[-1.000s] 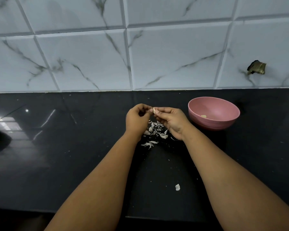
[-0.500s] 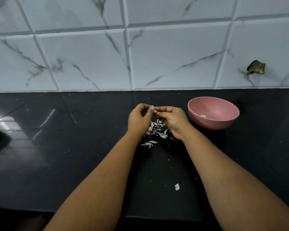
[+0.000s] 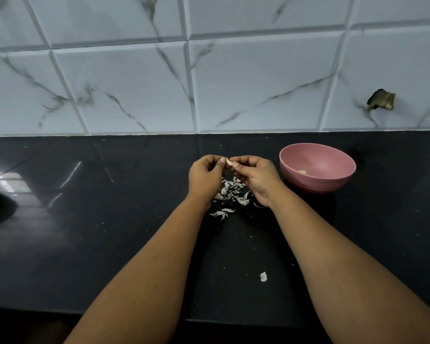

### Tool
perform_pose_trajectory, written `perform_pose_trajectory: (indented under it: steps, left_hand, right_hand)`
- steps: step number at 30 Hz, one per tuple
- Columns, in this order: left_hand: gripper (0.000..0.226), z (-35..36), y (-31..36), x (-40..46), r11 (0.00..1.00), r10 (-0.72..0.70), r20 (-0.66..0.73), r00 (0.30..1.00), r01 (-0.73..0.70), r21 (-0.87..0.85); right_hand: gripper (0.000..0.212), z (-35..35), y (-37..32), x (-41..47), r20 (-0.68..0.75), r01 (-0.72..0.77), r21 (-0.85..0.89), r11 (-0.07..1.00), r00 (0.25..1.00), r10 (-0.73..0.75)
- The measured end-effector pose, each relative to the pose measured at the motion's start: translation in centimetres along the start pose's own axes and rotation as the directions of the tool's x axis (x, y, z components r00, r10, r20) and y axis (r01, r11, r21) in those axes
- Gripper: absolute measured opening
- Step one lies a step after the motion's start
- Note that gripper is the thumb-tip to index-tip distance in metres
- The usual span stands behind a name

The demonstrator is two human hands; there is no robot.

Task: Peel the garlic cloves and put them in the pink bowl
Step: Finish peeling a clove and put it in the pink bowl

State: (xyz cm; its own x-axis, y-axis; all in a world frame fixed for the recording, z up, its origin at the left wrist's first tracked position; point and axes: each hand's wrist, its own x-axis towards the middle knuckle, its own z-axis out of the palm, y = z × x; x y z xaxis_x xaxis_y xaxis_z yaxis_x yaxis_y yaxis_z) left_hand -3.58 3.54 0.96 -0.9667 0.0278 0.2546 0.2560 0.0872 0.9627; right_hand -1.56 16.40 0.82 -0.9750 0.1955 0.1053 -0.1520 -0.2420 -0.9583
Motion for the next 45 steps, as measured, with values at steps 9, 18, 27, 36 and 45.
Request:
perform_pose_trajectory:
  steps: [9,18,27,36,45]
  left_hand:
    - [0.006,0.03,-0.51,0.05,0.991,0.034,0.030,0.999,-0.038,0.130]
    - [0.010,0.09,-0.09,-0.25,1.000,0.006,0.053,0.999,-0.006,0.009]
    - [0.011,0.07,-0.37,0.05,0.999,0.016,0.014,1.000,-0.016,0.030]
    - [0.020,0.40,-0.27,0.04,0.997,-0.054,0.028,0.998,0.052,0.065]
    - [0.010,0.33,-0.37,-0.06,0.995,0.020,0.073,0.997,-0.026,0.092]
  right_hand:
    - [0.021,0.18,0.16,0.06,0.001,0.033,-0.091,0.995,0.999,-0.033]
    - [0.010,-0.30,0.29,0.19,-0.071,0.060,-0.127,0.990,0.995,-0.069]
    - [0.006,0.25,0.02,0.29,-0.103,0.018,-0.017,1.000,0.994,-0.020]
    - [0.018,0.41,0.08,0.15,-0.074,0.063,-0.195,0.979,0.994,-0.078]
    - [0.011,0.36,0.11,0.07,-0.090,0.100,-0.288,0.952,0.987,-0.131]
